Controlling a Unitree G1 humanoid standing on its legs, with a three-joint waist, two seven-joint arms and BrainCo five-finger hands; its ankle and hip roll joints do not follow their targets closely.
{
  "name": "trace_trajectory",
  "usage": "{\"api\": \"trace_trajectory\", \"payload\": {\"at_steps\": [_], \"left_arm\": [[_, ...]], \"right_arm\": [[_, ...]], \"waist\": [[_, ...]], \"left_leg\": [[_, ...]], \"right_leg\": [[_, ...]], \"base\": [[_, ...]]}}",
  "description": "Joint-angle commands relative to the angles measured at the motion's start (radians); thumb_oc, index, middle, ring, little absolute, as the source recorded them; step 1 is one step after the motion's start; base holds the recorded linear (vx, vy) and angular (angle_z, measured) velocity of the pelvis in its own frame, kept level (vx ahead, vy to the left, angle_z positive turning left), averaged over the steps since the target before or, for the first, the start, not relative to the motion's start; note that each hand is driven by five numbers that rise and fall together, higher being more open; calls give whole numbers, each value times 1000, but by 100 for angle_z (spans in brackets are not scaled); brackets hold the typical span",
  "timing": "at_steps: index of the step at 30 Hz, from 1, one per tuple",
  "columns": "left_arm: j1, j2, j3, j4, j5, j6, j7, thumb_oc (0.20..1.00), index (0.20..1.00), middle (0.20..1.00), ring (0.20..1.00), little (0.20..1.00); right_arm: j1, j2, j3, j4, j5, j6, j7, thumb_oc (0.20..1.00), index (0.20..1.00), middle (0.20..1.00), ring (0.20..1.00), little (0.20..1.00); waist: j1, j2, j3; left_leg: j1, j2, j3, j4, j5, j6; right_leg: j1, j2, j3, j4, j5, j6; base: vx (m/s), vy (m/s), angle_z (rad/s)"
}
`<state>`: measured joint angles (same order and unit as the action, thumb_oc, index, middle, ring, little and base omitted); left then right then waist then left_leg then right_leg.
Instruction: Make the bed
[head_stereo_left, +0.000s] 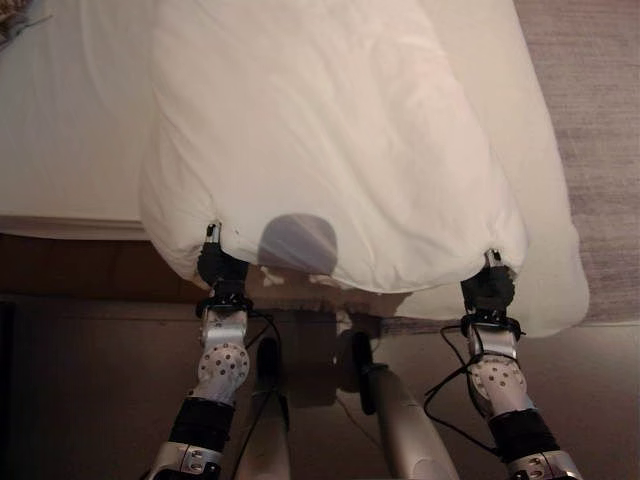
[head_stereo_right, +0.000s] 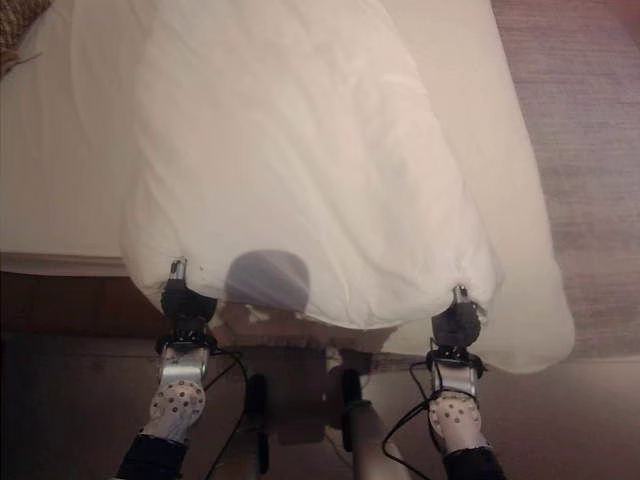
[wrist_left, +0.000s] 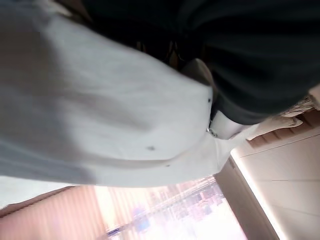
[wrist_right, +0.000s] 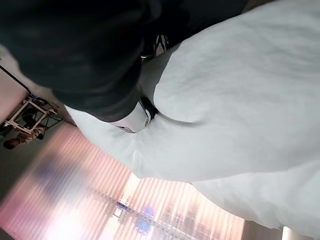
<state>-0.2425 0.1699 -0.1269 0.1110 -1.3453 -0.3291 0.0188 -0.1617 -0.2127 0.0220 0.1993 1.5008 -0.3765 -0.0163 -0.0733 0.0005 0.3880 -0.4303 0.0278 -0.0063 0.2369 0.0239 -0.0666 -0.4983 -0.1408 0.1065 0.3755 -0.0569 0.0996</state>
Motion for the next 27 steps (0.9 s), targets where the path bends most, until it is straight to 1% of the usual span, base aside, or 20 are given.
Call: {"api": "trace_trajectory", "payload": {"at_steps": [1,2,3,5,6,8,9,10,11,14,15,16,17,18,19,20,21,24,25,27], "left_arm": [[56,68,40,-108,93,-10,-61,200,200,200,200,200],[56,68,40,-108,93,-10,-61,200,200,200,200,200],[56,70,41,-102,102,-6,-55,200,200,200,200,200],[56,70,41,-102,102,-6,-55,200,200,200,200,200],[72,59,44,-97,111,19,-54,200,200,200,200,200],[88,50,50,-88,112,19,-45,200,200,200,200,200],[101,45,49,-91,118,25,-44,200,200,200,200,200],[102,45,49,-91,118,25,-44,200,200,200,200,200],[114,35,36,-83,117,34,-47,200,200,200,200,200],[117,30,30,-80,116,33,-45,200,200,200,200,200],[127,22,30,-75,112,31,-39,200,200,200,200,200],[128,17,30,-76,108,30,-35,200,200,200,200,200],[130,8,26,-81,101,27,-35,200,200,200,200,200],[130,7,26,-81,101,27,-35,200,200,200,200,200],[126,4,24,-74,101,27,-37,200,200,200,200,200],[126,4,24,-74,101,27,-37,200,200,200,200,200],[109,-4,19,-70,100,24,-40,200,200,200,200,200],[109,-12,18,-75,104,28,-33,200,200,200,200,200],[112,-13,20,-77,106,31,-31,200,200,200,200,200],[115,-8,23,-85,109,27,-29,200,200,200,200,200]], "right_arm": [[45,33,14,-42,-76,-3,25,200,200,200,200,200],[44,33,14,-41,-76,-3,25,200,200,200,200,200],[51,34,12,-29,-75,-3,23,200,200,200,200,200],[51,34,12,-29,-75,-3,23,200,200,200,200,200],[77,38,18,-14,-71,-3,23,200,200,200,200,200],[90,46,28,-3,-65,-4,37,200,200,200,200,200],[102,44,24,7,-58,-8,42,200,200,200,200,200],[103,44,24,7,-58,-8,43,200,200,200,200,200],[112,34,21,19,-50,-9,46,200,200,200,200,200],[118,29,21,13,-51,-7,45,200,200,200,200,200],[135,17,20,6,-59,1,43,200,200,200,200,200],[141,11,18,6,-62,3,38,200,200,200,200,200],[138,-2,12,7,-71,3,26,200,200,200,200,200],[138,-3,12,6,-71,3,25,200,200,200,200,200],[138,-7,2,6,-71,3,23,200,200,200,200,200],[138,-7,2,6,-71,3,23,200,200,200,200,200],[137,-22,-17,-3,-71,3,22,200,200,200,200,200],[130,-21,-17,4,-59,0,18,200,200,200,200,200],[127,-18,-16,6,-59,-2,16,200,200,200,200,200],[117,-13,-20,10,-61,-3,16,200,200,200,200,200]], "waist": [[-1,0,-78],[-3,-1,-79],[-12,-3,-79],[-12,-3,-80],[-19,-21,-86],[-8,-45,-91],[-6,-44,-106],[-6,-44,-106],[-14,-24,-117],[-16,-13,-118],[-15,1,-127],[-16,9,-129],[-18,13,-123],[-19,15,-121],[-21,13,-110],[-22,13,-110],[-25,9,-82],[-24,3,-89],[-25,3,-94],[-19,-2,-103]], "left_leg": [[-6,-28,29,30,-64,55],[-7,-29,28,27,-60,54],[3,-45,32,1,-45,56],[3,-46,33,0,-44,56],[38,-91,31,-85,-16,61],[61,-128,38,-147,16,62],[73,-144,31,-188,36,64],[75,-144,31,-191,37,64],[94,-158,12,-205,41,71],[100,-161,14,-203,39,73],[98,-161,22,-184,27,77],[90,-161,23,-171,21,74],[68,-165,40,-90,11,50],[64,-164,39,-78,4,50],[28,-163,49,4,8,28],[26,-163,48,7,7,28],[-41,-149,76,128,43,-18],[-38,-157,40,127,-29,19],[-27,-140,38,114,-47,32],[-28,-111,-11,95,-43,38]], "right_leg": [[89,-66,-26,-290,216,51],[84,-67,-25,-284,214,50],[72,1,-19,-255,154,38],[71,1,-19,-254,153,38],[69,163,-19,-202,84,-2],[80,235,-83,-173,60,-17],[91,269,-75,-158,43,-26],[91,268,-75,-155,41,-26],[85,309,10,-136,36,-34],[86,306,30,-151,45,-37],[104,279,16,-180,53,-42],[108,274,19,-188,56,-43],[136,255,10,-215,56,-46],[139,256,8,-218,58,-46],[154,245,3,-225,57,-50],[153,245,2,-225,57,-50],[162,226,-7,-218,57,-63],[154,230,2,-200,44,-68],[144,233,7,-183,37,-67],[133,228,24,-167,21,-69]], "base": [[-7,513,-33],[-11,653,-70],[-13,140,-63],[-7,199,-16],[-8,296,5],[-3,233,-4],[7,86,10],[46,77,27],[43,37,11],[39,22,11],[45,-39,14],[51,-115,7],[11,-89,4],[-9,-127,4],[-15,-52,16],[-73,-146,28],[-69,-131,31],[-11,-112,51],[32,-51,6],[43,8,-2]]}}
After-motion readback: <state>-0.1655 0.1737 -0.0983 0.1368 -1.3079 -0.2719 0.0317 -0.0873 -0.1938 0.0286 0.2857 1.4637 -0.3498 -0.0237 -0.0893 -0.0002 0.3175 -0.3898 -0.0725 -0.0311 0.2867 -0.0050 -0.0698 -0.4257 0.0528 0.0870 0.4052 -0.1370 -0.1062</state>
